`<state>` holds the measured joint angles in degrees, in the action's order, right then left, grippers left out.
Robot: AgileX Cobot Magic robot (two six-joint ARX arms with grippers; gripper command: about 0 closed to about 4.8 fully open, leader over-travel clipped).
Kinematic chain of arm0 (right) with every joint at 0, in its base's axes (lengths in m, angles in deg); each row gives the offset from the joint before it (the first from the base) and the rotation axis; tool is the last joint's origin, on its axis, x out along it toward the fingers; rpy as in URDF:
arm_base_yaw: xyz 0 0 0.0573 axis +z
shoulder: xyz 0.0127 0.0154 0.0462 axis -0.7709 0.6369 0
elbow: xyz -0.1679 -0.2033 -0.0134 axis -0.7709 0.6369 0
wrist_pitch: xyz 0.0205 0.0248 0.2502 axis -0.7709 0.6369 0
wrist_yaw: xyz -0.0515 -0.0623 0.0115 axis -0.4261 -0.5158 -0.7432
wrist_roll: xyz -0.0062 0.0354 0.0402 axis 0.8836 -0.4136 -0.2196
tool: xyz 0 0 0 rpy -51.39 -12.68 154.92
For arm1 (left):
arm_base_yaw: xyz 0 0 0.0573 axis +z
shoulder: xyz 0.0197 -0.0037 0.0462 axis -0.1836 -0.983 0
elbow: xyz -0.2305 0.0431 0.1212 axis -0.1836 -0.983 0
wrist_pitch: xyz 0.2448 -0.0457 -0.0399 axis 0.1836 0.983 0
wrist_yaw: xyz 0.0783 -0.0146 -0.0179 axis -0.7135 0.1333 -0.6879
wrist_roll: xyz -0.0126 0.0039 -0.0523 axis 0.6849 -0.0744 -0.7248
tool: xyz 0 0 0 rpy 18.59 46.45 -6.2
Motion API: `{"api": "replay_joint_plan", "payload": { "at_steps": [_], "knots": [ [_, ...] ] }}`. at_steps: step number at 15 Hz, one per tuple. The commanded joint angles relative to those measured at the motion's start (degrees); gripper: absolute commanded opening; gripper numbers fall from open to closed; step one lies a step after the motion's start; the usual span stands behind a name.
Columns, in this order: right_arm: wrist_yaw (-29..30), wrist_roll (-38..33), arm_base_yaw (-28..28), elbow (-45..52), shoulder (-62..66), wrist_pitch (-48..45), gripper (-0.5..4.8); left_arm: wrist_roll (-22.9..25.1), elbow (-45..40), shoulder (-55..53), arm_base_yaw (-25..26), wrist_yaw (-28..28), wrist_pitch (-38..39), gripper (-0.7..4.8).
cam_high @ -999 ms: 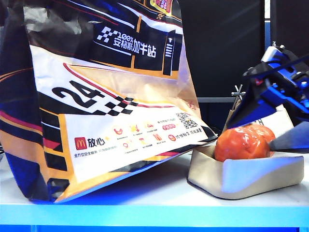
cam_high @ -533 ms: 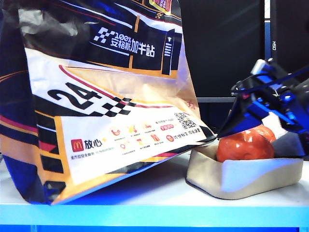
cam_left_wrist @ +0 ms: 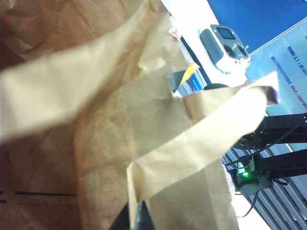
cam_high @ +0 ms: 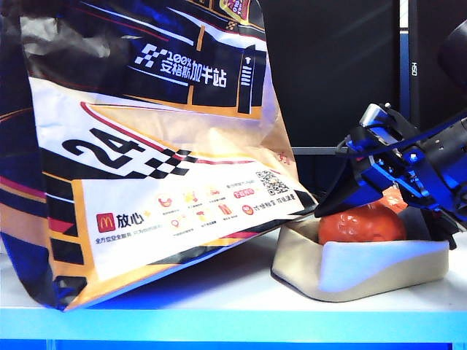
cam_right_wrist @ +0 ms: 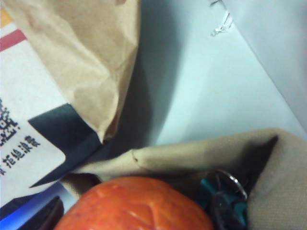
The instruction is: Open the paper bag and put two oranges into the paper bag.
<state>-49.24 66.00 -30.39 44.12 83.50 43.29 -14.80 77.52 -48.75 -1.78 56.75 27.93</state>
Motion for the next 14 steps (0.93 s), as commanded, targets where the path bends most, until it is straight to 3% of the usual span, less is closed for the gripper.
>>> {"api": "replay_joint_plan", "payload": {
  "at_steps": [1, 3, 4, 5, 14],
  "knots": [
    [0.59, -0.26, 0.2, -0.11, 0.11, 2.45, 1.95, 0.52, 0.26, 0.17, 0.04, 0.02, -0.94, -0.05],
    [0.63, -0.28, 0.2, -0.15, 0.09, 1.75, 1.18, 0.48, 0.35, 0.17, 0.04, 0.02, -1.11, -0.05],
    [1.14, -0.28, 0.2, -0.24, 0.07, 1.36, 0.14, 0.5, 0.52, 0.17, 0.04, 0.0, -1.01, -0.05],
    [2.03, -0.35, 0.17, -0.96, 0.07, 1.46, -0.01, 0.5, 1.29, 0.17, 0.04, -0.2, -0.74, -0.05],
    [2.82, -2.6, 0.15, -15.61, -2.6, 10.45, -0.02, 3.56, 4.48, 0.07, 0.07, -7.52, 3.56, -0.06]
  ]
}}
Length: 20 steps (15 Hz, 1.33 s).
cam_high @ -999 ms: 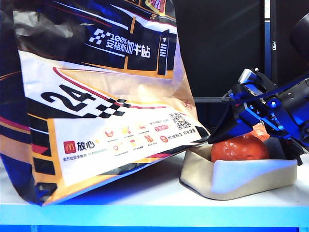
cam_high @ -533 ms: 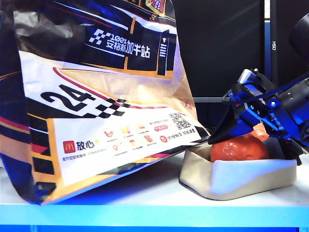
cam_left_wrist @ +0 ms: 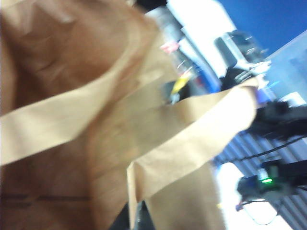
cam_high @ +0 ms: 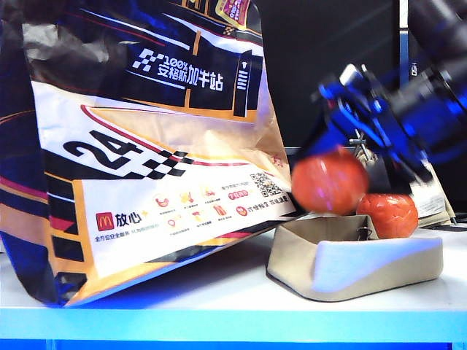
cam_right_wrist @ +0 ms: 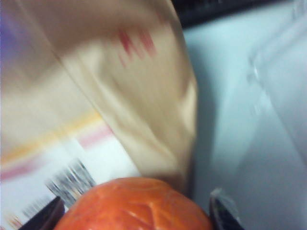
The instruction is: Open the paper bag and put two oranges into the paper bag.
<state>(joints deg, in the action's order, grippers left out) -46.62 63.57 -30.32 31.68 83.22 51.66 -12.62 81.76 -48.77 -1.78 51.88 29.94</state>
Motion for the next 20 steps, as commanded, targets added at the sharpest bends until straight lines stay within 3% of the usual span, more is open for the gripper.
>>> {"api": "replay_joint_plan", "payload": {
  "at_steps": [1, 6, 9, 11, 13, 16, 20],
  "knots": [
    [0.09, -0.11, 0.04, -5.38, -3.98, 4.13, -0.02, 1.79, 0.24, 0.09, 0.07, -3.02, 2.47, -0.06],
    [-0.11, 4.72, 0.07, -26.86, -9.31, 19.26, -0.03, 1.92, 0.26, 0.09, 0.04, -2.54, 3.45, -0.06],
    [-0.07, 5.62, 0.11, -40.3, -8.09, 21.77, -0.03, 1.95, 0.26, 0.09, 0.0, -0.85, 3.69, -0.06],
    [3.48, 4.68, 0.39, -48.39, -4.04, 22.73, -0.03, 1.92, 0.26, 0.09, 0.0, 3.87, 3.65, -0.06],
    [5.53, 4.31, 3.98, -54.47, 1.14, 26.58, -0.03, 1.9, 0.26, 0.09, -0.02, 4.42, 3.65, -0.05],
    [5.33, 6.82, 10.21, -59.87, 6.36, 31.5, -0.03, 1.25, 1.09, 0.09, -0.02, 9.79, 2.47, -0.06],
    [5.81, 6.73, 12.28, -60.11, 6.64, 34.77, -0.03, 0.02, 6.27, 0.09, -0.04, 12.61, 2.82, -0.06]
  ]
}}
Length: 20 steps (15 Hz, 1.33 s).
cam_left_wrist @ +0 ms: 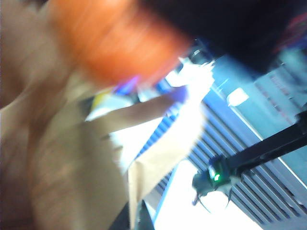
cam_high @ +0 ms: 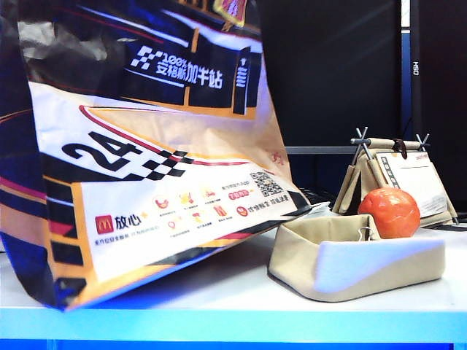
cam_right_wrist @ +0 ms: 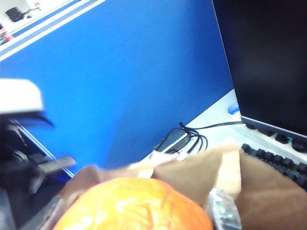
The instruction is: Open the paper bag and put two oranges into the paper bag.
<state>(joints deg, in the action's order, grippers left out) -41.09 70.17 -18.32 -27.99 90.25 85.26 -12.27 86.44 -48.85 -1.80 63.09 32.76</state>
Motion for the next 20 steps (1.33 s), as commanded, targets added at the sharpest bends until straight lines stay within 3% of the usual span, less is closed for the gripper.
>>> {"api": "replay_joint_plan", "payload": {
  "at_steps": [1, 6, 12, 20],
  "knots": [
    [1.05, 0.11, 0.33, -0.44, -0.39, 1.64, -0.03, -0.37, 1.79, 0.17, -0.02, 2.25, 0.04, -0.06],
    [2.14, 0.04, 3.06, -0.44, 0.57, 1.14, -0.03, -0.13, 1.77, -0.76, -0.04, 3.19, 0.55, -0.06],
    [3.65, -0.46, 3.8, -0.46, 2.75, -1.77, -0.02, 0.07, 1.77, -0.96, -2.84, 3.19, 0.48, -0.05],
    [6.6, -4.72, 3.93, -0.5, 4.87, -7.32, -0.02, 0.07, 1.77, -1.09, -2.93, 3.19, 0.5, -0.06]
  ]
}}
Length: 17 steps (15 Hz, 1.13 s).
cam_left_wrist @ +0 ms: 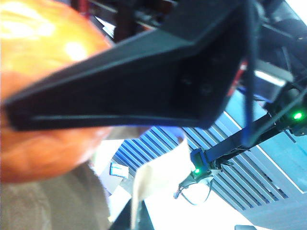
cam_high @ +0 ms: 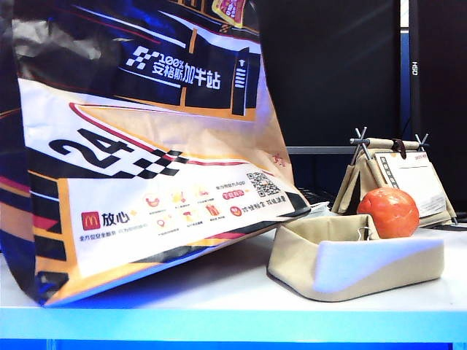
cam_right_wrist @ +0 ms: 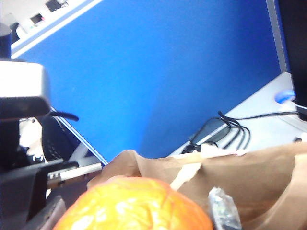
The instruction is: Open the paper bag and put two oranges into the paper bag.
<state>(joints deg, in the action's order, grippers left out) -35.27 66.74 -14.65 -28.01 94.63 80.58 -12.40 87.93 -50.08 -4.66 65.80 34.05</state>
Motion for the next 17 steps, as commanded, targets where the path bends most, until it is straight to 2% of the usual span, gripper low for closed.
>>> {"api": "replay_joint_plan", "payload": {
  "at_steps": [1, 4, 5, 6, 7, 11, 15, 17],
  "knots": [
    [0.46, -1.29, 0.26, -0.48, 0.9, -3.23, -0.02, 0.17, 0.28, 0.13, -0.07, 0.5, -0.76, -0.06],
    [0.57, -1.22, 0.26, -0.48, 1.22, -4.07, 0.0, 0.2, 0.28, 0.13, -0.07, 0.66, -0.57, -0.06],
    [0.55, -1.22, 0.26, -0.48, 1.22, -4.96, 0.41, 0.2, 0.28, 0.13, -0.07, 1.68, -0.59, -0.06],
    [-0.15, -1.7, 0.26, -0.48, 1.22, -5.86, 2.55, 0.2, 0.28, 0.13, -0.07, 2.05, -0.61, -0.05],
    [-2.23, -2.67, 0.26, -0.48, 1.22, -6.19, 3.92, 0.2, 0.28, 0.13, -0.07, 1.99, -0.57, -0.05],
    [-2.67, -2.71, 0.26, -0.48, 1.22, -7.19, 4.11, 0.2, 0.28, 0.13, -0.07, 1.97, -0.59, -0.05],
    [-3.43, -2.99, 0.26, -0.92, 0.52, -10.16, 4.07, 0.92, 0.28, 0.13, -0.07, 1.66, -0.55, -0.05],
    [-2.34, -0.15, -0.09, -5.95, -1.09, -2.6, 3.77, 1.53, 0.28, 0.13, 0.0, 0.66, -0.31, -0.05]
  ]
}}
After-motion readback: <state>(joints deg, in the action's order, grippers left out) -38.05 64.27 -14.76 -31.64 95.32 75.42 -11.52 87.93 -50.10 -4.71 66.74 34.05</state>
